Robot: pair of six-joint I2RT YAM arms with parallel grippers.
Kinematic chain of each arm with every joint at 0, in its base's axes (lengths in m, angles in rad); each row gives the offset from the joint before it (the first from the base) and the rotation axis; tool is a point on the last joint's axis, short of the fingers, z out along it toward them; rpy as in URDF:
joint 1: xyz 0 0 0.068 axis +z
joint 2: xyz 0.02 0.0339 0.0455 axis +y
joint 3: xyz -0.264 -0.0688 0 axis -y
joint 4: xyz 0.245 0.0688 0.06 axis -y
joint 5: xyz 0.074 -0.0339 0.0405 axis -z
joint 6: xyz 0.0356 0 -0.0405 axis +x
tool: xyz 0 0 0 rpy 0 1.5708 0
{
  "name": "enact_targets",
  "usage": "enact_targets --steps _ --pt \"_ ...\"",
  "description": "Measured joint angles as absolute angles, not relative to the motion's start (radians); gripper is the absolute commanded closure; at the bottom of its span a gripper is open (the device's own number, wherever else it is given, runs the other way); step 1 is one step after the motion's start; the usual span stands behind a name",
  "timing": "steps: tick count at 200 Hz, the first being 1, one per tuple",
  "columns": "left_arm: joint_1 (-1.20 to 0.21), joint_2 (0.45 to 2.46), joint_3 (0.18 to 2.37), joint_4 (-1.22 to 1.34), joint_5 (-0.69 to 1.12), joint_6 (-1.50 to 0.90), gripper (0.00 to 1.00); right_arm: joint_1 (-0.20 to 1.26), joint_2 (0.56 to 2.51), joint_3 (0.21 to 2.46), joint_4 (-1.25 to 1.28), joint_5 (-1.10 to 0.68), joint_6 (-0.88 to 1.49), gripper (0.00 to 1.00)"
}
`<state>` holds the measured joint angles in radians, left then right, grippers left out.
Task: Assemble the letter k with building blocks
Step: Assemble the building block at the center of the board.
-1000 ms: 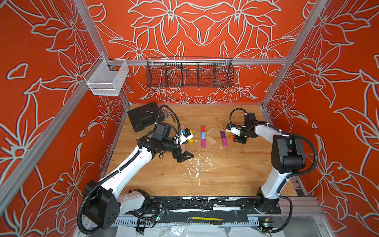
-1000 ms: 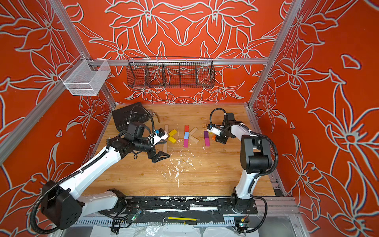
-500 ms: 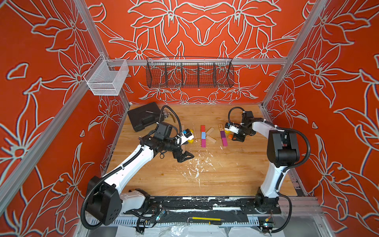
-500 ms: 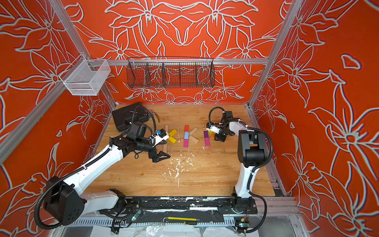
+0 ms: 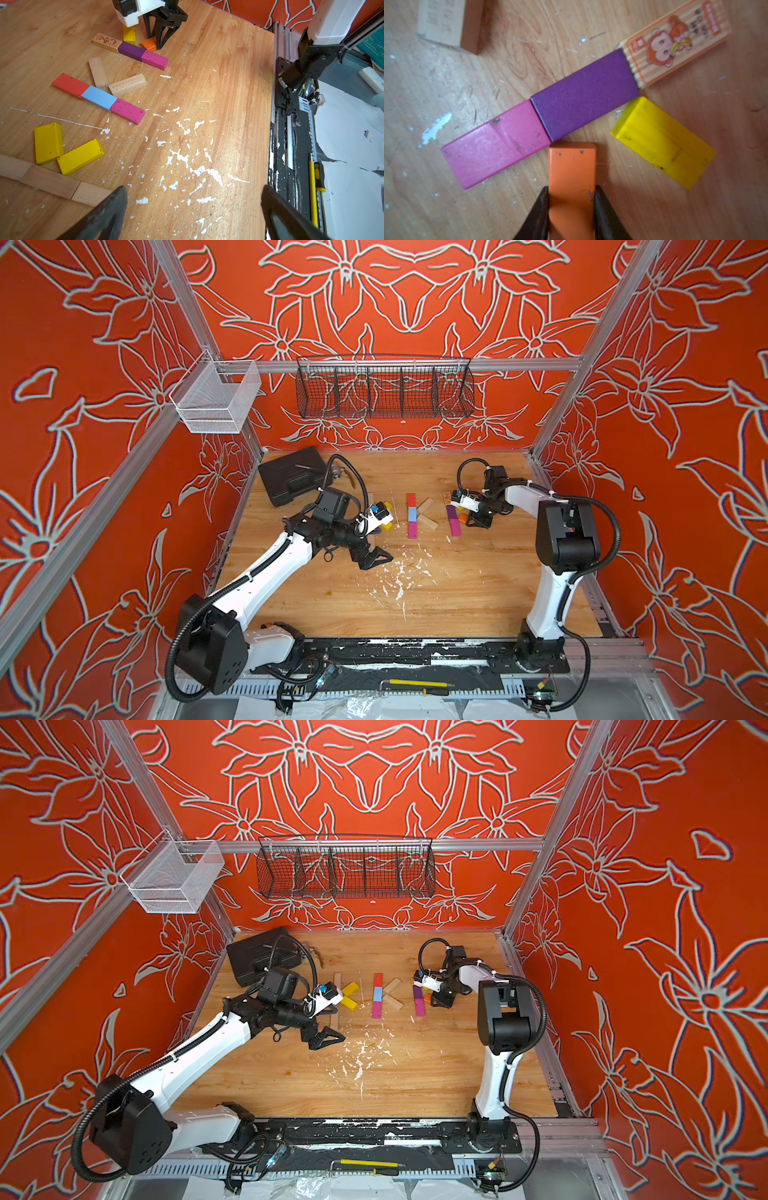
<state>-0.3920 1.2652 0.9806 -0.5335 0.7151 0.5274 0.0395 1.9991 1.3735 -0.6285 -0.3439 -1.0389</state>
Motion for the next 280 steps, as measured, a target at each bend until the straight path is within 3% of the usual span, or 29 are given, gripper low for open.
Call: enact_targets --steps 35,280 --pt "-0.392 1.266 0.981 -0.533 0.715 0.527 0.02 0.041 2.002 1.379 -0.633 -0.344 -1.039 0.62" --pt "-0.392 1.286 0.999 -0.542 0.715 0.527 0.02 0.041 2.004 1.396 -0.639 -0.366 -1.012 0.64"
